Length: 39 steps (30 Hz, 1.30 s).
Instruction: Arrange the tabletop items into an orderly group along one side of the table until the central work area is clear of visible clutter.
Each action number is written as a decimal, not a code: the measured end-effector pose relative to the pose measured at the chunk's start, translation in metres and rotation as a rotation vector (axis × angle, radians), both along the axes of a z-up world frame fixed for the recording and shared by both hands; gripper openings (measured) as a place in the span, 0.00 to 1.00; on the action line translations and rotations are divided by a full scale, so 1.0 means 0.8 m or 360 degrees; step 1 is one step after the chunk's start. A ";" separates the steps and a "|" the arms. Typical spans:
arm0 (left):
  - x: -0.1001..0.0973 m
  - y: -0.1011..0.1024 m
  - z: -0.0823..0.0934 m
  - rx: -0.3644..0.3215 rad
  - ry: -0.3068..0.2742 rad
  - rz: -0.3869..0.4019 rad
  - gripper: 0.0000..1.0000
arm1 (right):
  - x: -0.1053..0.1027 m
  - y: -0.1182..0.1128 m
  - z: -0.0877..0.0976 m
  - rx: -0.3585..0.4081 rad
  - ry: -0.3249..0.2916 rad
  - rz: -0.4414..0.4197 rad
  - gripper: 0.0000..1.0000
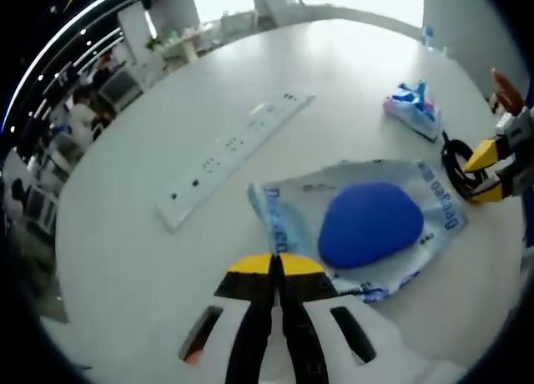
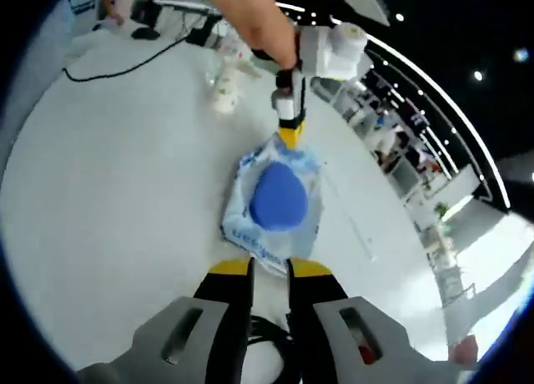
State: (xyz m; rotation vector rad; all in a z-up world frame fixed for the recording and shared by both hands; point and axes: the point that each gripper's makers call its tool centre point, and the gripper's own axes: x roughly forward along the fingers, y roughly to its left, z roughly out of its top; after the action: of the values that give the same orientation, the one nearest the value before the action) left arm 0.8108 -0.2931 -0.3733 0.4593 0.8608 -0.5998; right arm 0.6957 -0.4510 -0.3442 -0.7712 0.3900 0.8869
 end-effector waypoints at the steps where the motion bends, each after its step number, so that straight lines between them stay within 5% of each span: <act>1: -0.001 0.000 0.001 -0.0003 -0.0002 0.0003 0.00 | 0.000 -0.004 0.000 0.0080 0.0104 -0.0119 0.17; 5: -0.003 0.004 0.002 -0.0007 -0.0007 0.0021 0.00 | -0.001 -0.014 -0.005 0.0266 0.0393 -0.0436 0.16; 8: -0.003 0.005 0.003 -0.0017 -0.0014 0.0041 0.00 | -0.001 -0.013 -0.007 0.0367 0.0502 -0.0549 0.16; 12: -0.005 0.006 0.004 -0.0021 -0.0020 0.0055 0.00 | 0.003 -0.007 -0.010 0.0674 0.0811 -0.0860 0.24; 17: -0.006 0.008 0.004 -0.0020 -0.0021 0.0075 0.00 | 0.007 -0.015 -0.027 0.0635 0.0913 -0.1067 0.29; 19: -0.007 0.008 0.004 -0.0020 -0.0019 0.0077 0.00 | 0.005 -0.008 -0.038 0.0707 0.1024 -0.1137 0.31; 32: -0.006 0.009 0.003 -0.0026 -0.0021 0.0088 0.00 | 0.018 0.005 -0.060 0.0821 0.1122 -0.1293 0.20; 35: -0.008 0.008 0.002 -0.0034 -0.0018 0.0085 0.00 | 0.019 0.003 -0.058 0.0797 0.1065 -0.1273 0.05; 39: -0.011 0.009 0.003 -0.0035 -0.0018 0.0087 0.00 | 0.024 0.001 -0.049 0.0796 0.1015 -0.1257 0.03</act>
State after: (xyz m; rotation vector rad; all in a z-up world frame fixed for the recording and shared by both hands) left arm 0.8022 -0.2862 -0.3707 0.4177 0.8527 -0.5555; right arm 0.7149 -0.4504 -0.3834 0.1708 0.9135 0.4148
